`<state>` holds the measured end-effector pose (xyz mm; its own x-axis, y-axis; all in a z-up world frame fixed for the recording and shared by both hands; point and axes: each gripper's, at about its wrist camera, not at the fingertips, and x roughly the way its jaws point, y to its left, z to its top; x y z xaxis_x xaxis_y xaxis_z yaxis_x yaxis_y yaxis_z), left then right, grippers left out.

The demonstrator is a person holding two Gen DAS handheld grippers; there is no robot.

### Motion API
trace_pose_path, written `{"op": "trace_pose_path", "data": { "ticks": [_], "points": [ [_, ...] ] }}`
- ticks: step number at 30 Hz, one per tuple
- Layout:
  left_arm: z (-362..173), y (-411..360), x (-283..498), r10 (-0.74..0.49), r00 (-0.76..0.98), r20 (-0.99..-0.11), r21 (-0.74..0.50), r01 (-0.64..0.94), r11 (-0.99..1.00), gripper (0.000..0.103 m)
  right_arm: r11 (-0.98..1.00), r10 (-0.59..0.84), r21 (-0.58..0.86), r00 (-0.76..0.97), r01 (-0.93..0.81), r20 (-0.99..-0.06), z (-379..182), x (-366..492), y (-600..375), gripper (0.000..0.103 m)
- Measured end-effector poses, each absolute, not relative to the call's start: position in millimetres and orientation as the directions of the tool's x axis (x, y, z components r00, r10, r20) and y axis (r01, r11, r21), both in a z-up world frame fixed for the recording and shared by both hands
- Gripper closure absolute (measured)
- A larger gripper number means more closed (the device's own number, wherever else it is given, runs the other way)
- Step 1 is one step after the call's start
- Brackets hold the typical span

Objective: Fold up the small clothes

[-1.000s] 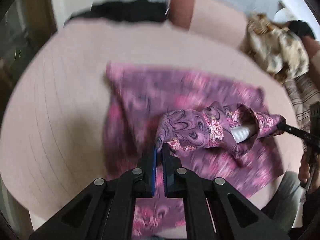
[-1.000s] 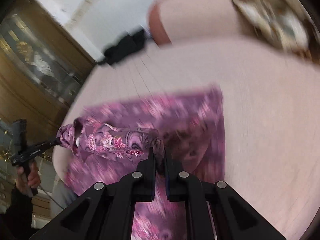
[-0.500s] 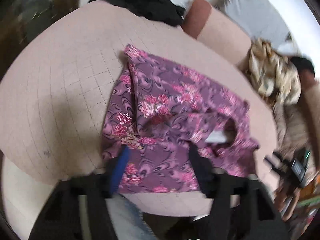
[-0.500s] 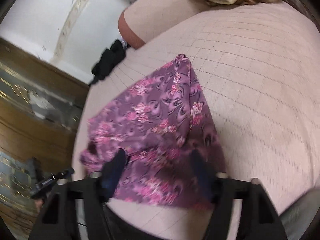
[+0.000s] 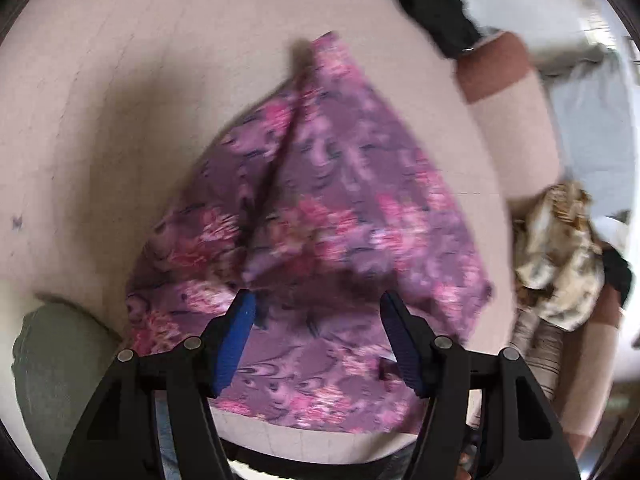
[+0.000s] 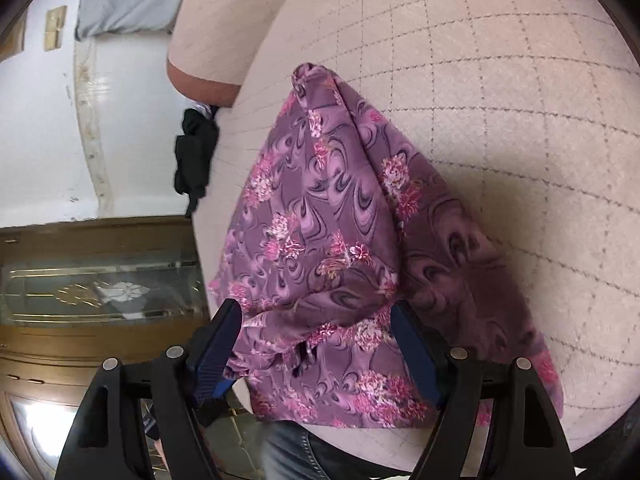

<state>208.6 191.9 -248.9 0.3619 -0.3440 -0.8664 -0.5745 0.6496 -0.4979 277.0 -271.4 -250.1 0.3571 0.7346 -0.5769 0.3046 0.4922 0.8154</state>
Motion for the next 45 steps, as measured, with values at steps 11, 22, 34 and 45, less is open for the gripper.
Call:
{"op": "trace_pose_path", "data": {
  "ticks": [11,22,34,45],
  "points": [
    [-239.4,185.7,189.8,-0.292,0.404,-0.867,-0.477,-0.503,0.720,0.098,0.675,0.640,0.711,0.325,0.195,-0.696,-229.6,279.3,-257.3,0.094],
    [-251.1,161.7,167.3,-0.165,0.366,-0.916,-0.306,-0.374,0.876,0.098,0.874,0.421,0.478,0.359,0.084,-0.833,-225.1,244.5,-280.2,0.101],
    [-250.9,155.0,159.6,-0.149,0.350,-0.925,-0.277,-0.352,0.894,0.096,0.788,0.557,0.611,0.330,0.082,-0.762,-230.2,231.3,-255.8,0.034],
    [-225.3,134.5,147.7,-0.138,0.397,-0.908,-0.253,-0.252,0.934,0.098,0.912,0.389,0.407,0.440,-0.056,-0.810,-175.5,245.3,-237.4,0.097]
  ]
}}
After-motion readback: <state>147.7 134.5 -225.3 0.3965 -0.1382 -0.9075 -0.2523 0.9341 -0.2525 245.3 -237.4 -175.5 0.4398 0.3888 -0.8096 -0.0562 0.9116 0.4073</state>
